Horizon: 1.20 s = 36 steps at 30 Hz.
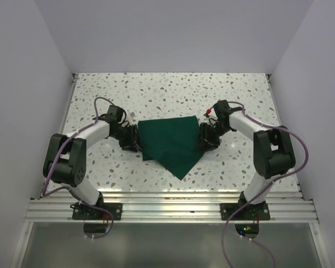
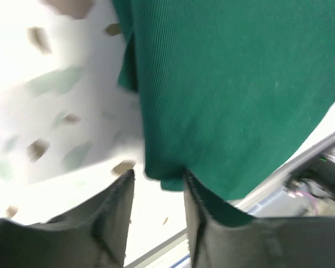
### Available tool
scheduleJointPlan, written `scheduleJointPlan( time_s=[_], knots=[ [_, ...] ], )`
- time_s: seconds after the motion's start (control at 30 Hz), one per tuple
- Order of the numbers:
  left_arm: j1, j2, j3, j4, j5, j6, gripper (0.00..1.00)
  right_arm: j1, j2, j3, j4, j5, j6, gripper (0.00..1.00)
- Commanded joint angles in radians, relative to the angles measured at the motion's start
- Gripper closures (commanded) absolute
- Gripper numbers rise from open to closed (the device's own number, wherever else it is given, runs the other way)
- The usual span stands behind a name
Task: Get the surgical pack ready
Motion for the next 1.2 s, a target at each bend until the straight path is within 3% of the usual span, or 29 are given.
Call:
scheduleJointPlan(
  time_s=[0.0,0.23,0.47,0.73,1.0,1.1,1.17],
  knots=[
    [-0.002,-0.158,0.029,-0.065,-0.146,0.072,0.55,-0.027,-0.132,-0.015,-0.093,0.079,-0.059,0.56],
    [-0.134,-0.317,0.11,-0.076,-0.378,0.069,0.3,-0.029,-0.185,-0.174,0.002,0.106,0.055,0.59],
    [-0.331,-0.366,0.127,-0.022,-0.568,0.063,0.25,-0.024,-0.139,-0.287,0.259,0.043,0.232,0.62],
    [-0.502,-0.296,0.181,-0.052,-0.752,0.091,0.21,-0.024,0.117,-0.037,0.388,-0.04,0.332,0.63],
    [-0.651,-0.061,0.34,-0.094,-0.94,0.138,0.18,-0.031,0.335,0.434,0.163,-0.057,0.241,0.61],
    [-0.656,0.064,0.434,-0.152,-1.012,0.122,0.18,-0.064,0.325,0.474,0.037,-0.002,0.154,0.56],
    [-0.656,0.161,0.507,-0.204,-1.054,0.111,0.18,-0.105,0.25,0.377,0.045,0.006,0.129,0.47]
  ],
)
